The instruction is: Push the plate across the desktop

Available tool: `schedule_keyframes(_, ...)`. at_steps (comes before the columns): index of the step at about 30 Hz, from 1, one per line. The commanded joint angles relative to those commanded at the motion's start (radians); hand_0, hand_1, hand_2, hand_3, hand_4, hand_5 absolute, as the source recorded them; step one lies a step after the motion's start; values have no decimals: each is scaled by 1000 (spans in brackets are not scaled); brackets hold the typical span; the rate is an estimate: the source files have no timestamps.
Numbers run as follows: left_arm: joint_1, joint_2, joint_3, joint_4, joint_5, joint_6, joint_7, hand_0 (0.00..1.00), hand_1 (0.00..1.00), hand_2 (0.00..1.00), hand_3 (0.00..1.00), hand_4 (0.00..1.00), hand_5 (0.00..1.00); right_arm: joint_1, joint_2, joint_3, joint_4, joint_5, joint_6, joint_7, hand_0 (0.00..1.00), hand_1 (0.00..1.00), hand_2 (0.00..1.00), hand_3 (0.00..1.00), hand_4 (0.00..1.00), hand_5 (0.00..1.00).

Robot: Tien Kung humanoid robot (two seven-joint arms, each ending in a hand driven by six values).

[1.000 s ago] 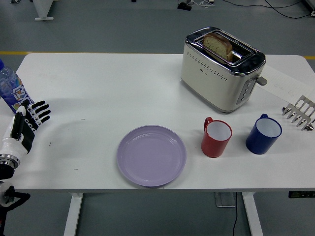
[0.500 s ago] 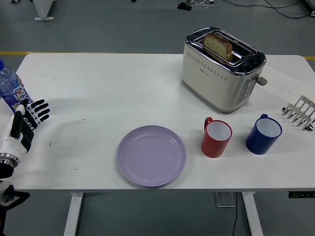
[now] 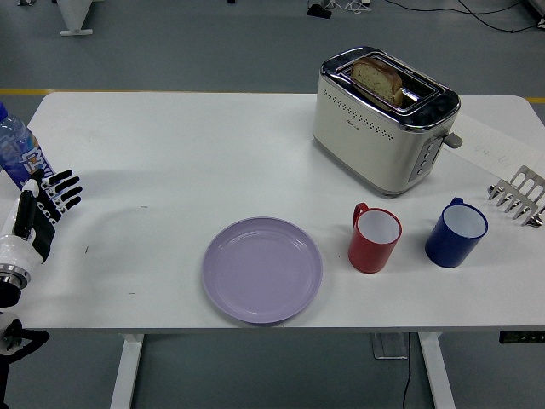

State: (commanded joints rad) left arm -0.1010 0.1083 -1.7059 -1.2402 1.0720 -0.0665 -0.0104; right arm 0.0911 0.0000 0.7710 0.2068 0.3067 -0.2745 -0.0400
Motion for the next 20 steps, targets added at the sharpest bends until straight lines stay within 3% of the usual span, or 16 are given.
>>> schedule_keyframes(20, 0, 2, -1, -2, -2, -1, -5, 800, 768, 760, 687, 576, 998, 3, 0, -1, -1, -1, 2, 2, 570, 476, 625, 638, 409, 598)
